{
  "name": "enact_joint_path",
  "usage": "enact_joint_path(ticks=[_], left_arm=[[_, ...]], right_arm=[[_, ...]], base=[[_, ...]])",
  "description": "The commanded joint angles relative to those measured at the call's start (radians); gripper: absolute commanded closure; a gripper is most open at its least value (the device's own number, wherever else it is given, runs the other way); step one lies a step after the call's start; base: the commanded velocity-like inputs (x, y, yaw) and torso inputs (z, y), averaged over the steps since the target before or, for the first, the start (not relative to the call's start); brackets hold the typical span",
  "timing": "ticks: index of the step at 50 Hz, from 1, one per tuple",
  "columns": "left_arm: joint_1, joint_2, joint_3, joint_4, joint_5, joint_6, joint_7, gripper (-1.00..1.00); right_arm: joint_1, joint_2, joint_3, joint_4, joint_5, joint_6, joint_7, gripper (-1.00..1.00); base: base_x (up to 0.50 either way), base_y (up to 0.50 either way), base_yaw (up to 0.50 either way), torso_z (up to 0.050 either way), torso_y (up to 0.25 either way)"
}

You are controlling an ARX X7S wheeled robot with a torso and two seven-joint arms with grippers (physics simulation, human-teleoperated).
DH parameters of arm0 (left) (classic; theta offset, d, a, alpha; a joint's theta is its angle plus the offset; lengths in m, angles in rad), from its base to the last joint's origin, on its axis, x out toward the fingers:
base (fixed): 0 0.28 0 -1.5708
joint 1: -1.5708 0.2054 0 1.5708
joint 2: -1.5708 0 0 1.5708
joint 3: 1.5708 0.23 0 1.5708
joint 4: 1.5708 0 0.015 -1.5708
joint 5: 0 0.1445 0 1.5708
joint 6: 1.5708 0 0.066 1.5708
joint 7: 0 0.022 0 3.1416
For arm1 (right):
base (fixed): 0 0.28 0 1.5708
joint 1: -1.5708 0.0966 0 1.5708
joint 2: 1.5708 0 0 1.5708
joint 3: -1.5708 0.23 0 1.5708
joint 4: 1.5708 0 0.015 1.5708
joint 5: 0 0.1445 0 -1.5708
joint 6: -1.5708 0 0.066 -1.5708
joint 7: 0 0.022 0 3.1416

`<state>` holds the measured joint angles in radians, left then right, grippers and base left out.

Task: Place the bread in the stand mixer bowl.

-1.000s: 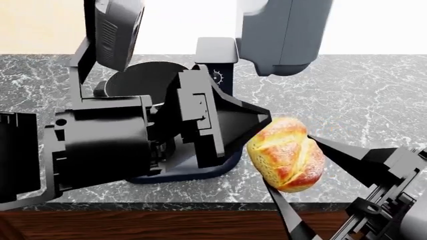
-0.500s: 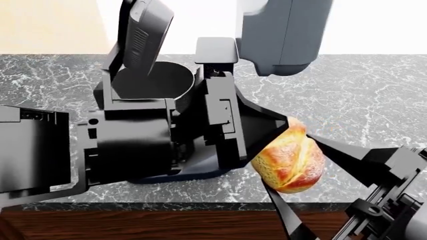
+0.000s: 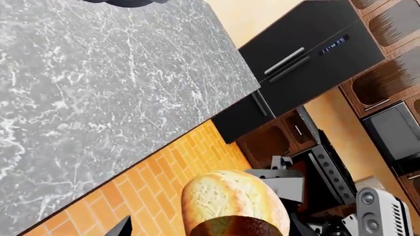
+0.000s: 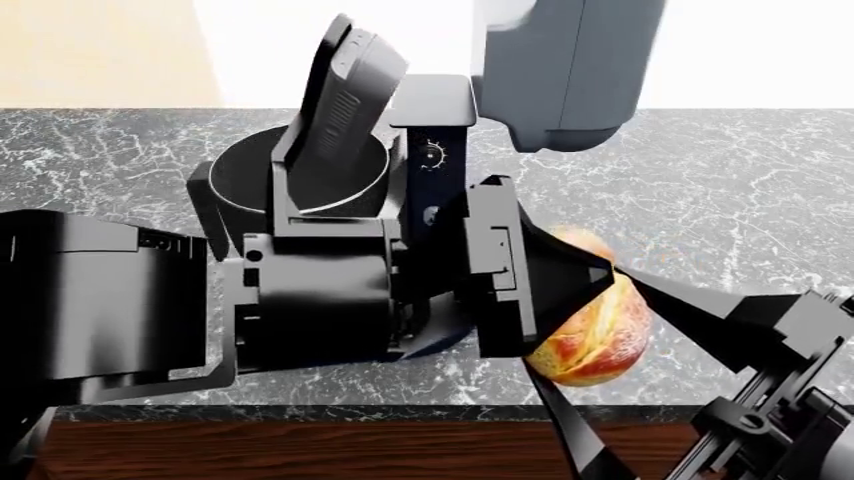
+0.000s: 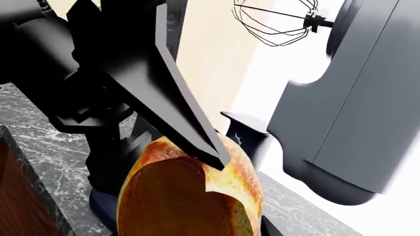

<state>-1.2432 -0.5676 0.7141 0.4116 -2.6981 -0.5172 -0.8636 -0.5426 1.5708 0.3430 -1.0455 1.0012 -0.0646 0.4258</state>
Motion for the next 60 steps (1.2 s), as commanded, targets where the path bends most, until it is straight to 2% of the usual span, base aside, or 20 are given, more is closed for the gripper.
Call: enact_joint_path(ticks=[1, 5, 6, 29, 30, 55, 60], left_arm=[[0.005, 0.026, 0.026, -0.038, 0.02, -0.027, 0.023, -1.0], [0.006, 0.026, 0.026, -0.034, 0.026, -0.02, 0.021, -1.0], [0.007, 0.023, 0.023, -0.031, 0.042, -0.009, 0.016, 1.0], [0.003, 0.0, -0.013, 0.003, 0.042, 0.034, 0.015, 1.0], [-0.002, -0.006, -0.022, 0.012, 0.042, 0.041, 0.012, 1.0], [-0.073, -0.162, -0.2, 0.184, -0.022, 0.167, -0.062, 1.0], [-0.115, -0.225, -0.246, 0.214, -0.054, 0.199, -0.112, 1.0]], right_arm=[[0.021, 0.0, -0.008, -0.002, -0.031, -0.002, 0.0, 1.0], [0.024, 0.0, -0.011, -0.002, -0.029, -0.006, 0.002, 1.0], [0.026, 0.0, -0.011, -0.002, -0.028, -0.006, 0.002, 1.0], [0.07, 0.0, -0.001, -0.002, 0.035, 0.018, -0.02, 1.0], [0.082, 0.0, 0.009, -0.002, 0.078, 0.013, 0.005, -1.0], [0.12, 0.0, 0.007, -0.002, 0.139, 0.099, 0.147, -1.0], [0.136, -0.001, 0.012, -0.001, 0.166, 0.109, 0.178, -1.0]], base=[[0.0, 0.0, 0.0, 0.0, 0.0], [0.0, 0.0, 0.0, 0.0, 0.0], [0.0, 0.0, 0.0, 0.0, 0.0], [0.0, 0.0, 0.0, 0.0, 0.0], [0.0, 0.0, 0.0, 0.0, 0.0], [0.0, 0.0, 0.0, 0.0, 0.0], [0.0, 0.0, 0.0, 0.0, 0.0]])
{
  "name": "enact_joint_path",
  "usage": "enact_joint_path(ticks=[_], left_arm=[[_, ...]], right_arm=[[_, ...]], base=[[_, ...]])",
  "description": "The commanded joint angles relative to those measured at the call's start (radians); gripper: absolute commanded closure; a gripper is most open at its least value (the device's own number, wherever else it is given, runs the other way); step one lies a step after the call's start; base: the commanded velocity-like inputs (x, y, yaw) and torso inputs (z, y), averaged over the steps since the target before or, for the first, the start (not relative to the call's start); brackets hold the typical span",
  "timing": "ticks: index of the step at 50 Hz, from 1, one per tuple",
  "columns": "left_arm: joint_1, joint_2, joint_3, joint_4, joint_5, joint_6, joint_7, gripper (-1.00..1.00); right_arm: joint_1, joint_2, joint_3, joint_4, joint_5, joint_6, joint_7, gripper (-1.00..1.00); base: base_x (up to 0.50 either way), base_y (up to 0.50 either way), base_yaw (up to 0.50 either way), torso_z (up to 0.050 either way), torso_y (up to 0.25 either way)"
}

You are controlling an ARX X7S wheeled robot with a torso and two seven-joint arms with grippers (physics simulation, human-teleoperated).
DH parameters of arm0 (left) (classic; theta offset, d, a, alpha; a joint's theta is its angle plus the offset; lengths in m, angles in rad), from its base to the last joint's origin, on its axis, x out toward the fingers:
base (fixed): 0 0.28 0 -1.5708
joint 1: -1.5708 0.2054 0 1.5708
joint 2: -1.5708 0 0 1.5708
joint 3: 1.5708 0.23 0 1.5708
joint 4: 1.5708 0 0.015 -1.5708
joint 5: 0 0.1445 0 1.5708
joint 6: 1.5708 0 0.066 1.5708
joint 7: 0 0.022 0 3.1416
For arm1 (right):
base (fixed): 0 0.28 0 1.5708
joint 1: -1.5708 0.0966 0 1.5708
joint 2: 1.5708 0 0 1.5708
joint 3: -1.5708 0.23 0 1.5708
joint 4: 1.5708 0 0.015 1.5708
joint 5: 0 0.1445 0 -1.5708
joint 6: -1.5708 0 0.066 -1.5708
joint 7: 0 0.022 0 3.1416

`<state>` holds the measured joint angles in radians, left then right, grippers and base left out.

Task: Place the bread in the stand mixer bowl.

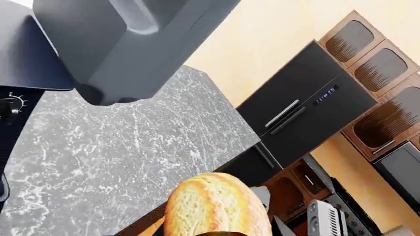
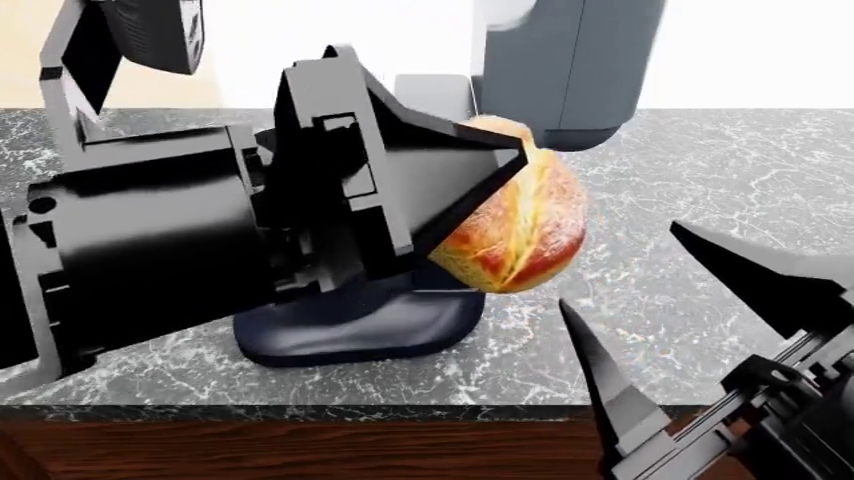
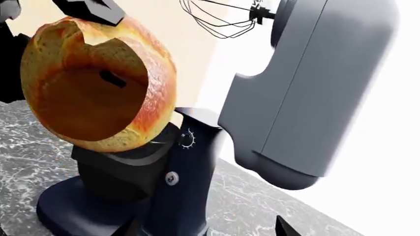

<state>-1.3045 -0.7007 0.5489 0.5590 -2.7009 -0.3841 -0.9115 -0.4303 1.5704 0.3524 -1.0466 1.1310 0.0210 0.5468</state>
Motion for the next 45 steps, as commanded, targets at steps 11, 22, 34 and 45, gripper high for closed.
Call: enact_joint_path(ticks=[11, 22, 34, 45], left_arm=[[-0.112, -0.223, -0.159, 0.082, -0.082, 0.088, -0.135, 1.0], [-0.191, -0.274, -0.118, 0.028, -0.016, 0.056, -0.246, 1.0], [-0.242, -0.243, -0.005, -0.055, 0.121, -0.038, -0.316, 1.0], [-0.202, -0.191, 0.086, -0.173, 0.262, -0.114, -0.265, 1.0]], right_arm=[[0.115, -0.049, 0.105, 0.033, 0.248, 0.115, 0.171, -1.0], [0.134, -0.051, 0.099, 0.074, 0.304, 0.104, 0.19, -1.0], [0.144, -0.053, 0.074, 0.086, 0.3, 0.089, 0.187, -1.0], [0.141, -0.035, 0.028, 0.087, 0.264, 0.06, 0.187, -1.0]], base=[[0.0, 0.0, 0.0, 0.0, 0.0], [0.0, 0.0, 0.0, 0.0, 0.0], [0.0, 0.0, 0.0, 0.0, 0.0], [0.0, 0.0, 0.0, 0.0, 0.0]])
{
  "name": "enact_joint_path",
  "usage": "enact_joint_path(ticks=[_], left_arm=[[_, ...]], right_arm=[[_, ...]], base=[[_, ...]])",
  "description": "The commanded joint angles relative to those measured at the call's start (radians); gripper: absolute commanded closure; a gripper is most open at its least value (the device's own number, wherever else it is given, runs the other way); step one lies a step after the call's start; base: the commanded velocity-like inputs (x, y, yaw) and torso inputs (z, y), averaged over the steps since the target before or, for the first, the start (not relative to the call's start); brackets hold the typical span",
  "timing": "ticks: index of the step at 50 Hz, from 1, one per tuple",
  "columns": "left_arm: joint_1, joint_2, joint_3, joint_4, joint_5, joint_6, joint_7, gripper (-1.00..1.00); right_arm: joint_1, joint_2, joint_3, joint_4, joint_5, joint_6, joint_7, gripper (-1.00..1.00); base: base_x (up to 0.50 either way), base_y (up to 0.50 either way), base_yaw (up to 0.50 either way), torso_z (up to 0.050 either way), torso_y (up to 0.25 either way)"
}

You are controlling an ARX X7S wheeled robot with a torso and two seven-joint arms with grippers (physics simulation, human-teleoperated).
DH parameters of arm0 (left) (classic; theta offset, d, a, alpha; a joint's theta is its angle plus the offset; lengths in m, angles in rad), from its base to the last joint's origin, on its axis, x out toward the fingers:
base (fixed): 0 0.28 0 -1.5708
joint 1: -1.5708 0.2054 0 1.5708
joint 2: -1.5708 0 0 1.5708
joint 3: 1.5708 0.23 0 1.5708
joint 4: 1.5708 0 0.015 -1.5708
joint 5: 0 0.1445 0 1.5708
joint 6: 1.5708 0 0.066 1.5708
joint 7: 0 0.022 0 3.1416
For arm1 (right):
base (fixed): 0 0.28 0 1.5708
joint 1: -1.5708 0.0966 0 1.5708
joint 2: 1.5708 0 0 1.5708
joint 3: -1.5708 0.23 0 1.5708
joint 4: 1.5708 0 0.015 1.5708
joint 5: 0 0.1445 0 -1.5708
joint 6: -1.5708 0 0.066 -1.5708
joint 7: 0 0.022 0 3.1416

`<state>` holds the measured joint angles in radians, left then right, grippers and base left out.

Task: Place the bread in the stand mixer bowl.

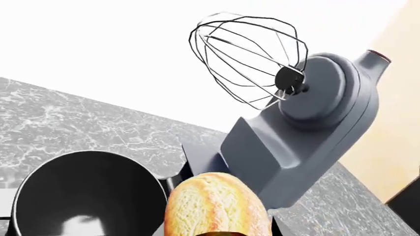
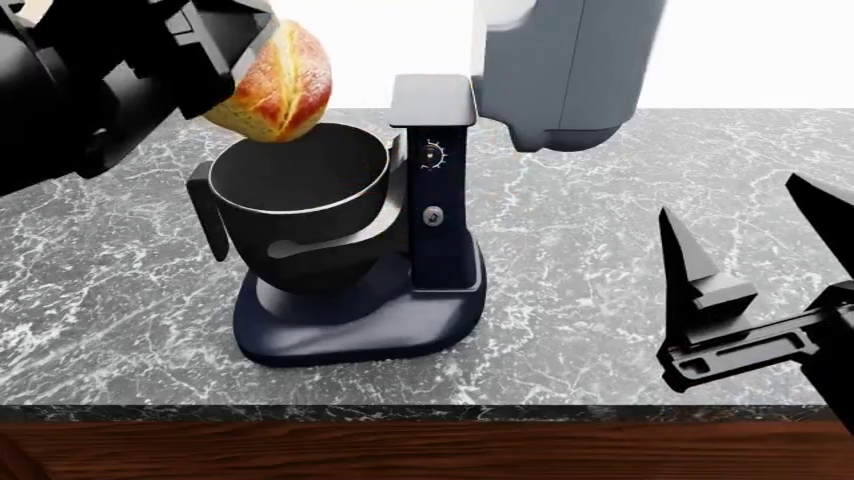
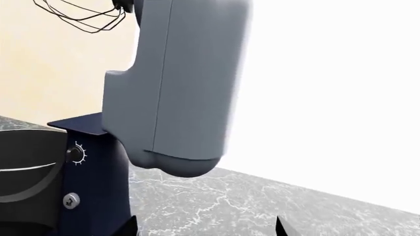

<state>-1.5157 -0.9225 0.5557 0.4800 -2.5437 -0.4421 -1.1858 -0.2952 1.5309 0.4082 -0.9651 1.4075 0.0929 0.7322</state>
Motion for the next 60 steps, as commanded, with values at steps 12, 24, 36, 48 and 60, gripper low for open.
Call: enact_joint_path(ticks=[12, 24, 36, 48, 60], left_arm=[[-0.004, 0.083, 0.138, -0.21, 0.182, -0.108, 0.043, 1.0], [-0.065, 0.158, 0.212, -0.405, 0.244, -0.179, 0.071, 1.0], [-0.092, 0.235, 0.283, -0.574, 0.321, -0.225, 0.117, 1.0], [-0.099, 0.288, 0.361, -0.676, 0.396, -0.28, 0.143, 1.0], [-0.101, 0.314, 0.394, -0.722, 0.442, -0.299, 0.169, 1.0]], right_arm=[[-0.006, 0.038, -0.079, 0.019, -0.044, -0.07, 0.008, -1.0], [-0.004, 0.038, -0.109, 0.035, -0.058, -0.089, -0.004, -1.0], [0.008, 0.038, -0.134, 0.043, -0.065, -0.102, -0.003, -1.0], [0.013, 0.038, -0.16, 0.047, -0.081, -0.115, -0.004, -1.0], [0.029, 0.038, -0.198, 0.056, -0.093, -0.13, -0.007, -1.0]], base=[[0.0, 0.0, 0.0, 0.0, 0.0], [0.0, 0.0, 0.0, 0.0, 0.0], [0.0, 0.0, 0.0, 0.0, 0.0], [0.0, 0.0, 0.0, 0.0, 0.0], [0.0, 0.0, 0.0, 0.0, 0.0]])
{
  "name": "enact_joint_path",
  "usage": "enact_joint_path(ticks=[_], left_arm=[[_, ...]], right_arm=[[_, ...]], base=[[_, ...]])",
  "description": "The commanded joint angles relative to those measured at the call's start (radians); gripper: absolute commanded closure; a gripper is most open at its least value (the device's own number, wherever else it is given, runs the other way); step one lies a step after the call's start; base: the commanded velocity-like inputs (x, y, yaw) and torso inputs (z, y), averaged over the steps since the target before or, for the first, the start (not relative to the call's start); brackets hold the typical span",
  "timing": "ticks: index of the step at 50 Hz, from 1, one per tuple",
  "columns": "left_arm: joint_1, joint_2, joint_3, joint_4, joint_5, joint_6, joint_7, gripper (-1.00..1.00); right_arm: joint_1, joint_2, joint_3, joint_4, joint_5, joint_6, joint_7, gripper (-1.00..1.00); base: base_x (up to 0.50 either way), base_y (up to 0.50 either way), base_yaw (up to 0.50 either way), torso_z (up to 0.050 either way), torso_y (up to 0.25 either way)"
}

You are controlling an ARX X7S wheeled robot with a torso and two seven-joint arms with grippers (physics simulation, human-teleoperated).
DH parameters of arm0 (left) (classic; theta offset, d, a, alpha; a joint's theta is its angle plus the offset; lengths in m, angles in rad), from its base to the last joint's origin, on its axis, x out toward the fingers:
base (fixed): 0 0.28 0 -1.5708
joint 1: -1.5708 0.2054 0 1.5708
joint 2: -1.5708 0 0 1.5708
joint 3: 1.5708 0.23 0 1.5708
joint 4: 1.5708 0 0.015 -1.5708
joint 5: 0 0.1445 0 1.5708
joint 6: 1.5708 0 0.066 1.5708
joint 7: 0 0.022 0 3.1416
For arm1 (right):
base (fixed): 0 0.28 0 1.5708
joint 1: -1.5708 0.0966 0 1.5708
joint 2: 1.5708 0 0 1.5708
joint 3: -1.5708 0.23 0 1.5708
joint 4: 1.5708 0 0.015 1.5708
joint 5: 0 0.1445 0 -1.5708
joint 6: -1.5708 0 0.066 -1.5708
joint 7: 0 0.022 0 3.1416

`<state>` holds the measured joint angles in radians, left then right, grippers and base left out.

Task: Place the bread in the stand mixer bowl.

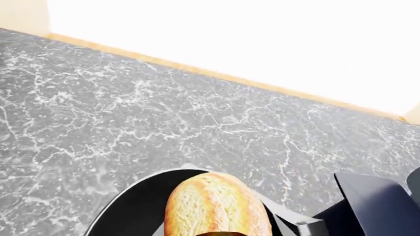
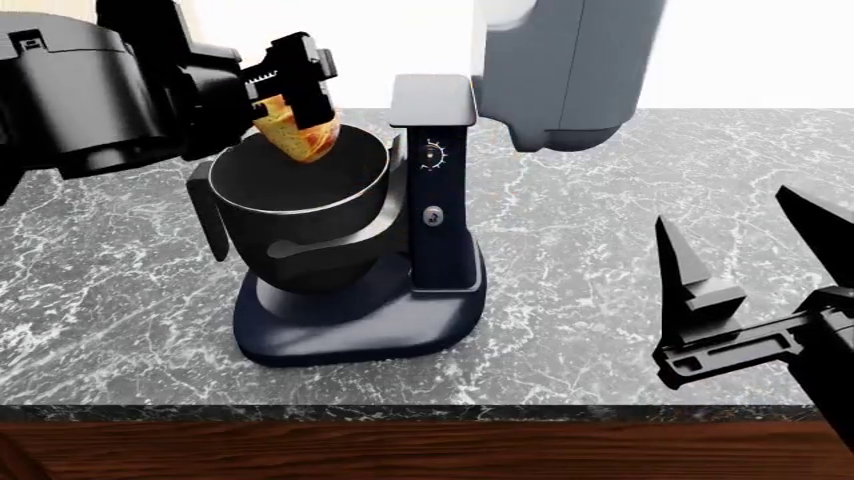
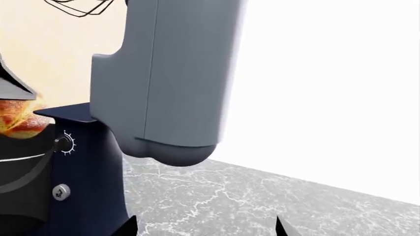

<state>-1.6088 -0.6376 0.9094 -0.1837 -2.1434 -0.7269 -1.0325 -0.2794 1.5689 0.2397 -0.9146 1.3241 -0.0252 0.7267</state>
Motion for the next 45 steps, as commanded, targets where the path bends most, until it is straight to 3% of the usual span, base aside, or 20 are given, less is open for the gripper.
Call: enact_joint_path(ticks=[1, 45], left_arm=[[-0.01, 0.032, 0.043, -0.062, 0.045, -0.016, 0.015, 1.0], [-0.028, 0.071, 0.114, -0.149, 0.057, -0.088, -0.009, 1.0]], right_arm=[[0.011, 0.0, -0.034, 0.007, -0.016, -0.017, -0.002, -1.0], [0.088, -0.001, -0.138, 0.025, -0.034, -0.038, -0.008, -1.0]], base=[[0.0, 0.0, 0.0, 0.0, 0.0], [0.0, 0.0, 0.0, 0.0, 0.0]])
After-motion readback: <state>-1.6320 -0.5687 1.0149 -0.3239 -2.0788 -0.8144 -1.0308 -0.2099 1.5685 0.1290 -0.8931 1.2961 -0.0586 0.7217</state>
